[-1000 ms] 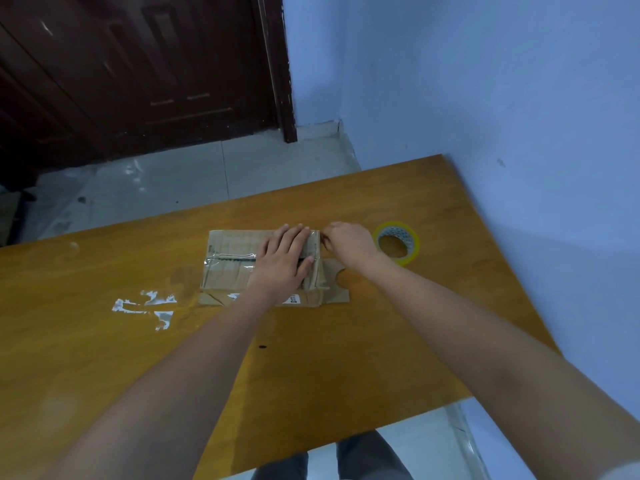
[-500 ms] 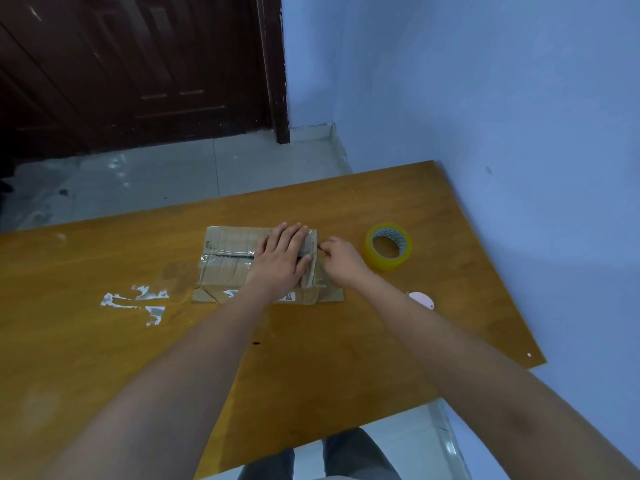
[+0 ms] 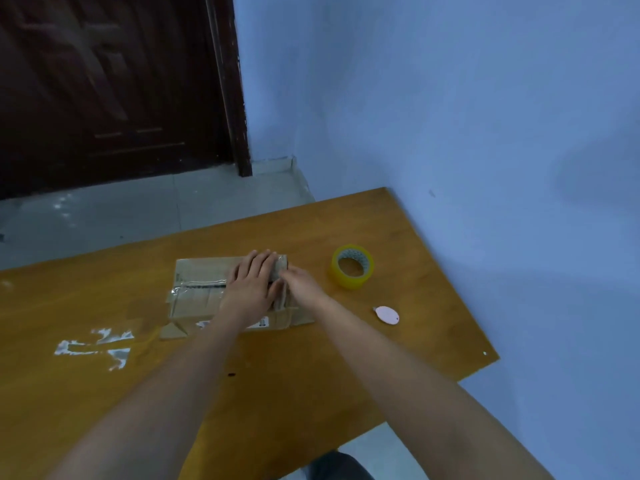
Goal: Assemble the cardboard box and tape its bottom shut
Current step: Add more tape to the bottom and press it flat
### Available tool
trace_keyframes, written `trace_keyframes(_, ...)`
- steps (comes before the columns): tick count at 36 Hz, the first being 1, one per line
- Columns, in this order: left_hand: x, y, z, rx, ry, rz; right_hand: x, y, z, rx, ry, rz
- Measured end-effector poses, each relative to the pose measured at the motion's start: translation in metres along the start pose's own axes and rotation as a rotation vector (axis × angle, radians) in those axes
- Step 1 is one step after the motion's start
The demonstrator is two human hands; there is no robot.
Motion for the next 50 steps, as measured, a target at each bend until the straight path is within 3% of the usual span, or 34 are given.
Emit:
trace_keyframes(5, 0.000, 0.000, 0.002, -0.015, 0.014, -0.001, -0.009, -0.005, -0.018, -0.034, 0.040, -0.193)
trace_keyframes(11, -0.001, -0.001, 0.002, -0.016, 0.022, -0.018, -0.012, -0.007, -0.039, -0.153, -0.008, -0.648)
trace_keyframes(18, -0.003, -0.003, 0.002, -0.022, 0.024, 0.012, -0.002, -0.023, -0.056, -0.233, -0.049, -0.914)
trace_keyframes(25, -0.002, -0.002, 0.003, -0.012, 0.021, 0.005, 0.004, -0.035, -0.059, -0.195, -0.116, -1.009)
trace_keyframes(33, -0.001, -0.001, 0.003, -0.006, 0.010, -0.002, 0.000, -0.041, -0.046, -0.009, -0.225, -0.844)
trace_keyframes(41, 0.000, 0.000, 0.003, -0.015, 0.015, -0.009, 0.007, -0.033, -0.035, -0.069, -0.224, -0.890)
trace_keyframes(50, 0.000, 0.000, 0.004, -0.012, 0.006, -0.006, 0.007, -0.025, -0.033, -0.231, -0.232, -1.313)
Point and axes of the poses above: each hand's wrist, its own z-axis towards the middle knuckle, its own x-axis out of the palm, y = z × x, the point moved 4 cm from there along z, towards the middle knuckle, and after that the axes turned 14 degrees about -z, right-handed, at the moved point
